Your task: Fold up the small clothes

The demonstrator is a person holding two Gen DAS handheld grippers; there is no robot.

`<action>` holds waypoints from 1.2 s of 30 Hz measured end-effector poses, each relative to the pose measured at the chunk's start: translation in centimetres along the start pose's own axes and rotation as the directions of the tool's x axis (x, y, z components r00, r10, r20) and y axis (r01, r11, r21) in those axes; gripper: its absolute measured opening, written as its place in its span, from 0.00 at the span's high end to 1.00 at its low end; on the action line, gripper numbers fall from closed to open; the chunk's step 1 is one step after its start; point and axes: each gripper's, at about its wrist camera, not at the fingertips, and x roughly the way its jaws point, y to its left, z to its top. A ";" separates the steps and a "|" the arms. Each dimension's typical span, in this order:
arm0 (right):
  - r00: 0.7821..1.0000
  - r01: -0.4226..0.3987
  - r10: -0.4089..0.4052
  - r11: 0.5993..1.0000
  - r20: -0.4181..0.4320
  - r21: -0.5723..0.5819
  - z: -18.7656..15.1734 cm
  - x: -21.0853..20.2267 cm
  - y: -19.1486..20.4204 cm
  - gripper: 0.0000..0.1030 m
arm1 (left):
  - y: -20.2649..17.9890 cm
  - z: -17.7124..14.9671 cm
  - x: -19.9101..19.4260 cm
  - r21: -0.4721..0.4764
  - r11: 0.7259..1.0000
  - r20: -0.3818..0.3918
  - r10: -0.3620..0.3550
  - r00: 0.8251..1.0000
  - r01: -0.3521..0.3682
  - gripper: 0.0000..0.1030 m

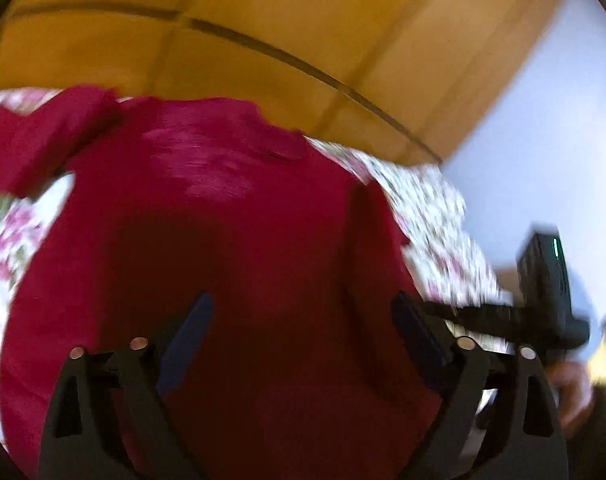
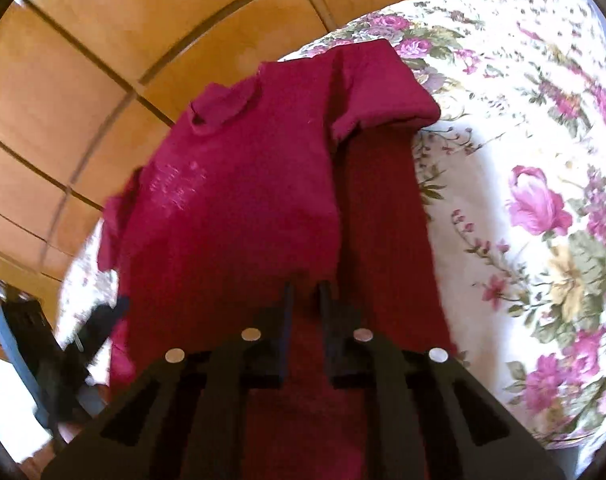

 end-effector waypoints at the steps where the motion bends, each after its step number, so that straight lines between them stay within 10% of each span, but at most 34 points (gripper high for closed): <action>1: 1.000 -0.001 0.001 1.000 0.007 0.017 0.3 -0.1 -0.1 0.42 | -1.2 -0.1 0.1 0.049 0.999 -0.015 0.010 1.000 -0.009 0.11; 7: 0.958 0.253 -0.262 0.964 0.117 0.085 2.0 -2.6 -2.4 0.10 | -8.2 -1.6 1.7 0.411 0.911 -0.043 0.001 0.999 0.017 0.05; 9: 0.917 0.375 -0.382 0.924 0.120 0.073 2.1 -2.5 -3.2 0.09 | -11.1 -2.7 3.4 0.529 0.848 -0.086 0.007 0.996 0.040 0.05; 15: 0.890 0.455 -0.456 0.890 0.010 0.037 1.7 0.0 -4.8 0.06 | -14.1 -6.5 9.3 0.785 0.618 -0.127 0.094 0.988 0.042 0.05; 16: 0.881 0.473 -0.474 0.881 0.003 0.022 1.7 0.4 -4.7 0.04 | -13.9 -6.7 10.1 0.800 0.600 -0.123 0.114 0.986 0.030 0.09; 17: 0.865 0.502 -0.502 0.865 -0.004 0.001 1.6 0.9 -4.8 0.04 | -13.6 -6.8 10.8 0.804 0.594 -0.134 0.124 0.983 0.035 0.39; 18: 0.854 0.520 -0.521 0.854 -0.009 -0.012 1.5 1.2 -4.8 0.02 | -13.1 -6.8 11.0 0.794 0.605 -0.163 0.126 0.979 0.054 0.65; 21: 0.844 0.535 -0.536 0.844 -0.017 -0.033 0.9 1.7 -5.4 0.02 | -11.5 -4.5 10.5 0.698 0.712 -0.190 0.075 0.979 0.081 0.89; 25: 0.856 0.517 -0.516 0.856 -0.038 0.008 0.8 2.0 -6.0 0.02 | -8.5 0.1 8.3 0.482 0.865 -0.179 -0.061 0.982 0.141 0.89; 29: 0.860 0.510 -0.509 0.860 -0.040 0.020 0.9 2.0 -6.2 0.02 | -5.6 3.2 6.6 0.295 0.945 -0.116 -0.111 0.987 0.141 0.89; 36: 0.860 0.510 -0.509 0.860 -0.039 0.021 0.9 2.0 -6.2 0.02 | 2.6 7.7 6.6 -0.039 0.997 -0.042 -0.068 0.997 0.067 0.90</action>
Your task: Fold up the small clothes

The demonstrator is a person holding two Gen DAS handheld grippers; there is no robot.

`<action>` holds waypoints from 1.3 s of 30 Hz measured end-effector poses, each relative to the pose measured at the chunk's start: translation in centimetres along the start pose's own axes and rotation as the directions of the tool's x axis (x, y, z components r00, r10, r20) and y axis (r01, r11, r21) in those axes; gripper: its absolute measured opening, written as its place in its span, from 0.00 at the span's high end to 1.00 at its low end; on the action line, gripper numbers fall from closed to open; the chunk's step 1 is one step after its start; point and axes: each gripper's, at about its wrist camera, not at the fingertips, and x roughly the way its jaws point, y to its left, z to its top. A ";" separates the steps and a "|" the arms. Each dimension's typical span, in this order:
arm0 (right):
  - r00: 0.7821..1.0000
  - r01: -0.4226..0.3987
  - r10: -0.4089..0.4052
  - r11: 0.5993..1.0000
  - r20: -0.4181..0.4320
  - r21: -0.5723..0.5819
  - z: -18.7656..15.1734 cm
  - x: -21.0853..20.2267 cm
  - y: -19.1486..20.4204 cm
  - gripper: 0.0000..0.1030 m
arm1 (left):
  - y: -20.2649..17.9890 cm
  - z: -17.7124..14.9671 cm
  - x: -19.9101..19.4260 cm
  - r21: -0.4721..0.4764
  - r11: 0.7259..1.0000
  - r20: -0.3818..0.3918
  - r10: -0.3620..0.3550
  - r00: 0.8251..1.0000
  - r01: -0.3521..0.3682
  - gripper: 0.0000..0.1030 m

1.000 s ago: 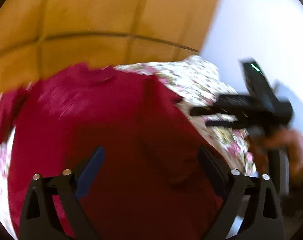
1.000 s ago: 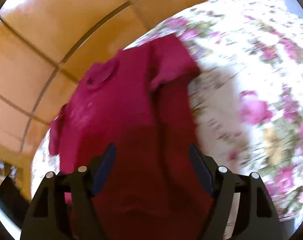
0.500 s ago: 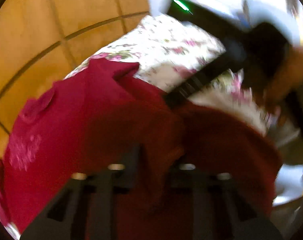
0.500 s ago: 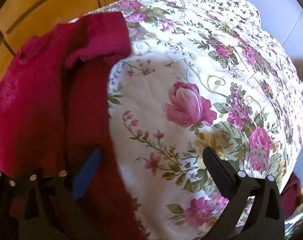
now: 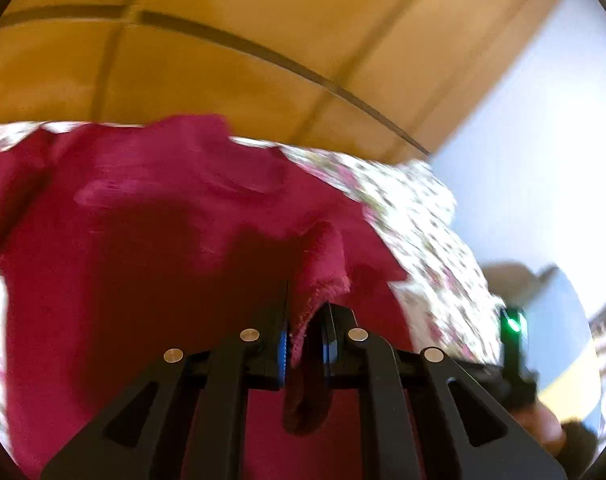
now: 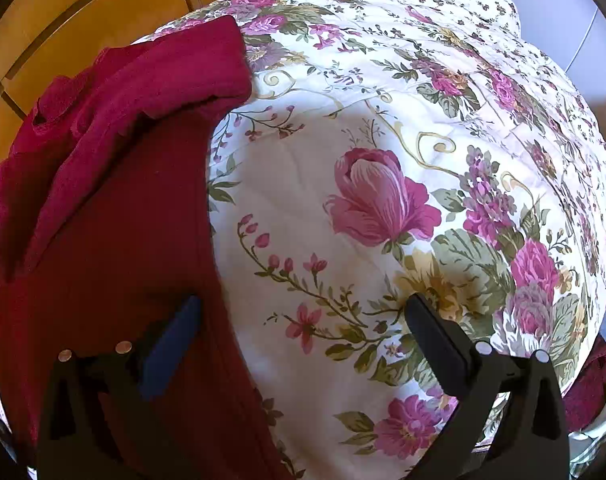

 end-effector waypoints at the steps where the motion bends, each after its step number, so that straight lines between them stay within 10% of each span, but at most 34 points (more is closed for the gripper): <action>1: 1.000 0.000 0.000 1.000 0.000 0.000 0.0 0.0 0.0 0.02 | 0.8 0.4 0.1 -0.010 1.000 0.002 0.015 1.000 -0.015 0.90; 12: 1.000 -0.003 0.003 1.000 -0.001 0.003 -0.2 0.0 -0.1 0.02 | 8.2 3.3 -0.7 -0.170 0.980 0.126 0.124 0.984 -0.101 0.92; 17: 1.000 -0.001 0.001 1.000 -0.001 0.002 0.0 0.4 0.2 0.02 | 10.1 2.0 1.7 -0.157 0.957 0.061 0.255 0.965 -0.243 0.83; 19: 1.000 -0.006 0.006 1.000 0.002 0.008 0.1 0.4 0.1 0.02 | 10.5 1.5 1.5 -0.163 0.959 0.078 0.249 0.966 -0.234 0.82; 24: 0.995 -0.021 0.018 0.999 0.099 0.032 1.2 -0.7 0.3 0.02 | 9.5 1.3 1.3 -0.085 0.985 0.088 0.157 0.984 -0.149 0.32; 27: 0.984 -0.004 0.003 1.000 0.180 0.006 2.6 -1.1 1.4 0.02 | 8.6 0.8 1.6 -0.019 0.988 0.086 0.152 0.985 -0.150 0.21; 39: 0.943 0.164 -0.105 0.972 0.316 -0.167 7.6 1.4 6.5 0.02 | 9.9 0.5 1.1 -0.065 0.994 0.130 0.100 0.986 -0.092 0.20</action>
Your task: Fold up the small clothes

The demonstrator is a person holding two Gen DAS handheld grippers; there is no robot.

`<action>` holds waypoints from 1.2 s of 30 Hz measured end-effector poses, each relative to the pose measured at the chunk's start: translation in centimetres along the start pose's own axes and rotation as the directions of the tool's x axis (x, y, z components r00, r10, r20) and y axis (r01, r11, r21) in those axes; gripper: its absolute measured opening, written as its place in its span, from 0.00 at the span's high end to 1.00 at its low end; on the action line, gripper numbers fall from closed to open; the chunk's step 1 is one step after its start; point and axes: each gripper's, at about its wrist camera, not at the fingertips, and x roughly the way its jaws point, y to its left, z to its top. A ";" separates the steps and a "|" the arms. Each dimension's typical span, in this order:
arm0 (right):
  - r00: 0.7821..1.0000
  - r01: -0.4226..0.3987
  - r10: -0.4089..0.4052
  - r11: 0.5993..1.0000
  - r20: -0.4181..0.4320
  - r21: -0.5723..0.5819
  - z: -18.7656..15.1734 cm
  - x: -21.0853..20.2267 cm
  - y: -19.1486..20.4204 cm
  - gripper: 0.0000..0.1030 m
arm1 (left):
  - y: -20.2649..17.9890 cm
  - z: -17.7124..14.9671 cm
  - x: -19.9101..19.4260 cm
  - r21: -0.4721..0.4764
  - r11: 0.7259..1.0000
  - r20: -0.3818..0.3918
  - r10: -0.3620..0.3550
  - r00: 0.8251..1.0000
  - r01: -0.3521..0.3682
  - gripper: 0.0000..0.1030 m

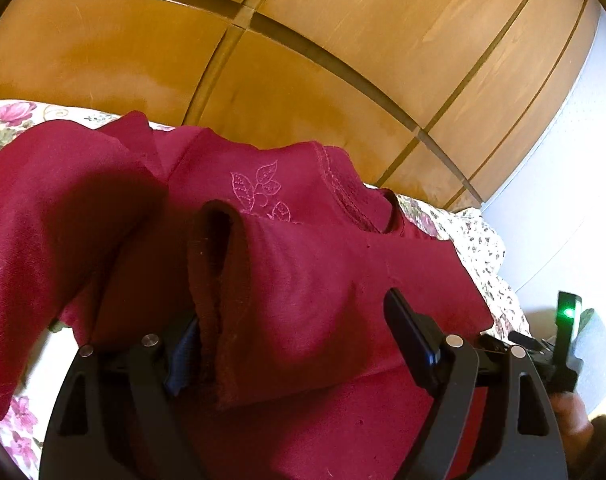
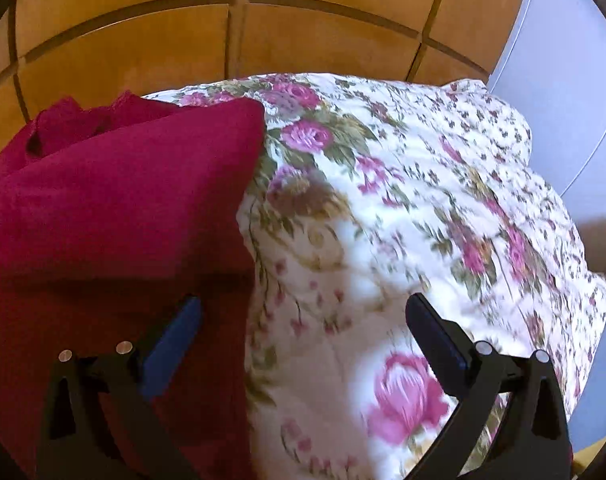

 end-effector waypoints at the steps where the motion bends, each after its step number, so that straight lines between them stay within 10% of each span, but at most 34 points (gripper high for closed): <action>1: 1.000 0.010 -0.010 1.000 -0.002 0.004 0.2 0.3 0.1 0.02 | 0.1 0.0 0.1 0.000 1.000 -0.003 0.001 1.000 -0.001 0.20; 7: 0.993 0.119 -0.117 0.991 -0.033 0.067 1.6 2.0 -1.3 0.02 | -1.3 0.1 1.8 0.074 0.990 -0.060 0.122 0.991 -0.118 0.20; 12: 0.991 0.053 -0.014 0.957 -0.136 0.285 0.8 3.4 -4.9 0.02 | -1.9 0.0 2.5 0.125 0.981 -0.078 0.160 0.984 -0.150 0.14; 27: 0.976 0.059 0.030 0.916 -0.215 0.398 -1.6 0.8 -7.0 0.02 | -1.6 0.0 2.5 0.127 0.982 -0.073 0.151 0.986 -0.141 0.13; 36: 0.992 -0.114 0.123 0.920 -0.002 0.375 1.1 -0.9 -4.4 0.02 | -2.5 -0.1 3.1 0.179 0.966 -0.092 0.206 0.974 -0.187 0.10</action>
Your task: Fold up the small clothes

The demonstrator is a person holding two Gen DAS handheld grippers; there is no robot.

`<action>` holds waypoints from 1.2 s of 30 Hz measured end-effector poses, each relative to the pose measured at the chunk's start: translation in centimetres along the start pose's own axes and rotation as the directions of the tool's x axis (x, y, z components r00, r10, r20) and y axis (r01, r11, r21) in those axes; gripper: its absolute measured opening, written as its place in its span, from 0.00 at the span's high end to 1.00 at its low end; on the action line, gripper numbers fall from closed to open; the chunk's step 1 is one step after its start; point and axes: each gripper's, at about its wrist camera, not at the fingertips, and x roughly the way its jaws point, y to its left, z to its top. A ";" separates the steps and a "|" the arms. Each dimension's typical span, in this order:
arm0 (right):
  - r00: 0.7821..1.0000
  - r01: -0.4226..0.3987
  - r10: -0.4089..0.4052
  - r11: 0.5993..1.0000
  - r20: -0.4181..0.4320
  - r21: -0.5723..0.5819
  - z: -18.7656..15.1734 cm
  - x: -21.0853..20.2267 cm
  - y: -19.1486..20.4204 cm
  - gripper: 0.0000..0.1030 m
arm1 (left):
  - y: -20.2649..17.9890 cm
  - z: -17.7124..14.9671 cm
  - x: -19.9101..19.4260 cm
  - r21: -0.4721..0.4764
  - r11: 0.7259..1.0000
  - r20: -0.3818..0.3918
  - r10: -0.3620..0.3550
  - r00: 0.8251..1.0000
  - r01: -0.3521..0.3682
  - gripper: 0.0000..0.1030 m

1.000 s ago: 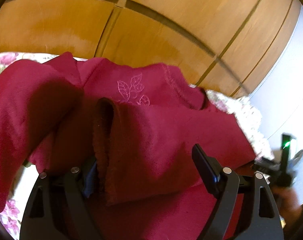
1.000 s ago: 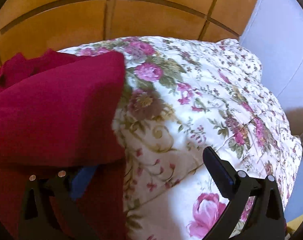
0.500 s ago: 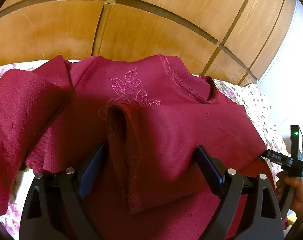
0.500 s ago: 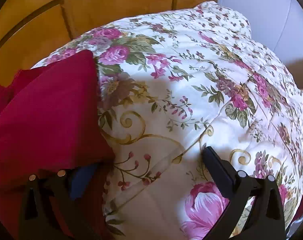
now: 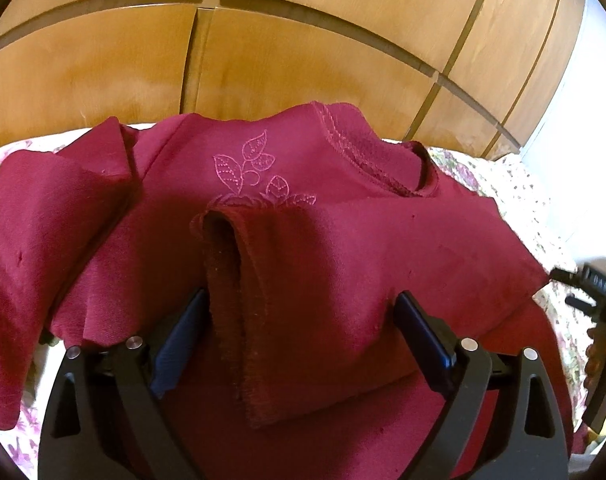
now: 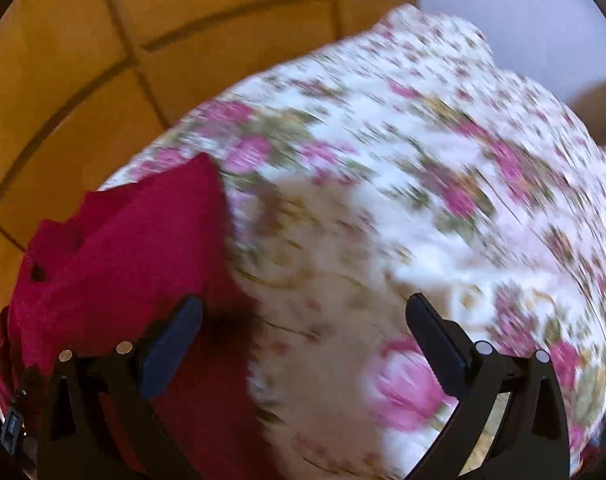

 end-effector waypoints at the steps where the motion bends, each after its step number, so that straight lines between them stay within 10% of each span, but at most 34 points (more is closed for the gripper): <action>1: 1.000 0.005 -0.005 1.000 -0.001 -0.019 0.1 0.4 0.6 0.02 | -0.1 0.0 0.1 0.004 1.000 -0.002 0.006 1.000 -0.006 0.10; 5: 0.985 0.154 -0.163 0.977 -0.053 -0.150 0.1 3.4 1.8 0.02 | -0.6 -0.1 0.5 0.036 0.998 -0.016 0.046 0.999 -0.045 0.08; 13: 0.983 0.178 -0.184 0.960 -0.004 -0.216 -0.7 3.7 1.9 0.02 | -0.6 0.0 0.9 0.053 0.998 -0.024 0.046 0.999 -0.044 0.05; 28: 0.997 0.082 -0.082 0.973 0.009 -0.216 -2.7 -1.8 1.9 0.02 | -0.8 -0.2 0.5 0.049 0.998 -0.008 0.040 0.999 -0.039 0.04; 36: 0.980 0.047 -0.105 0.948 -0.167 -0.316 -5.3 0.6 3.6 0.02 | -0.9 -1.2 -1.7 0.044 0.998 -0.012 0.050 0.999 -0.050 0.04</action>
